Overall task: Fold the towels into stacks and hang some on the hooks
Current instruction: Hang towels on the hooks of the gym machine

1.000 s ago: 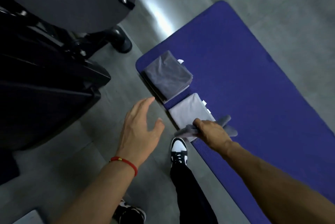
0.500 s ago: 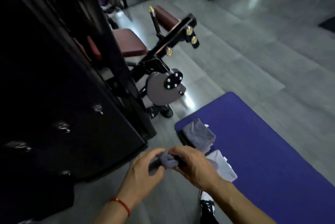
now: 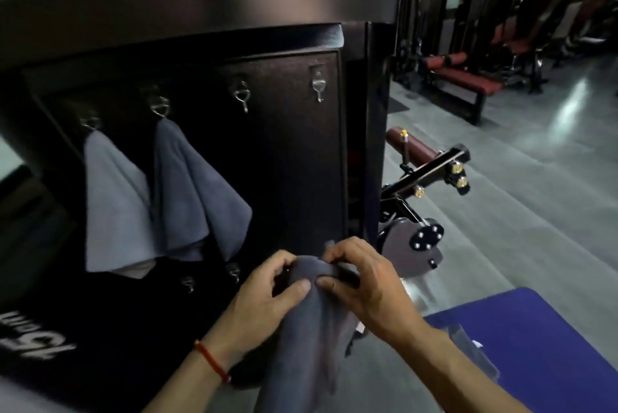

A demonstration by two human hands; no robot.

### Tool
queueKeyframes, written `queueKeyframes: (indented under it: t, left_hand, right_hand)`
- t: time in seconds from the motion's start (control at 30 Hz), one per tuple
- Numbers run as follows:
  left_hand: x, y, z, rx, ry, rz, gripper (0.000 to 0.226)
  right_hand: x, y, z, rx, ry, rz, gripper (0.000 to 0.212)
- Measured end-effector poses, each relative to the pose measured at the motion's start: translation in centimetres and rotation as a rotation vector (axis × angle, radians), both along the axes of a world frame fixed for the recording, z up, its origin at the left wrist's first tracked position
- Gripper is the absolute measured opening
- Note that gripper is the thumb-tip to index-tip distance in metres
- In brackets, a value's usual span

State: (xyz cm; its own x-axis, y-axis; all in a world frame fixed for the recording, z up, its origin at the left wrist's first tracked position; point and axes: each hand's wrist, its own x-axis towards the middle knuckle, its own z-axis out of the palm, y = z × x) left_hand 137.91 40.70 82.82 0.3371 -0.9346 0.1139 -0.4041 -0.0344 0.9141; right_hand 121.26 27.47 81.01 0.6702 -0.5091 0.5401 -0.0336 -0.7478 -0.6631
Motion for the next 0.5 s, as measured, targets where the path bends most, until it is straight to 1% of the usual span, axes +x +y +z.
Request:
queueKeyframes:
  t: [0.07, 0.17, 0.23, 0.3, 0.37, 0.4, 0.43, 0.5]
  left_hand:
    - [1.2, 0.5, 1.3, -0.033, 0.072, 0.005, 0.033]
    - [2.4, 1.0, 3.2, -0.071, 0.298, -0.013, 0.03]
    - [3.1, 0.8, 4.3, -0.109, 0.345, -0.014, 0.033]
    - [4.0, -0.2, 5.1, -0.154, 0.289, 0.053, 0.031]
    - [5.0, -1.4, 5.9, -0.187, 0.202, 0.156, 0.038]
    - [5.5, -2.0, 6.4, -0.193, 0.137, 0.201, 0.043]
    - [5.9, -2.6, 7.2, -0.189, 0.067, 0.229, 0.042]
    - [6.7, -3.7, 8.3, -0.165, -0.068, 0.255, 0.024]
  right_hand:
    - [1.7, -0.2, 1.2, 0.085, -0.003, 0.065, 0.015]
    - [3.6, -1.0, 3.2, 0.279, -0.017, 0.224, 0.01]
    - [5.1, -1.9, 4.4, 0.326, -0.025, 0.317, 0.01]
    - [6.7, -3.1, 5.6, 0.321, -0.02, 0.387, 0.008]
    - [8.2, -4.4, 6.8, 0.316, -0.026, 0.446, 0.004]
    - [8.8, -5.1, 7.5, 0.321, -0.037, 0.476, 0.004]
    - [9.2, -5.8, 8.1, 0.327, -0.045, 0.506, 0.005]
    - [9.9, -7.2, 9.2, 0.336, -0.022, 0.566, 0.009]
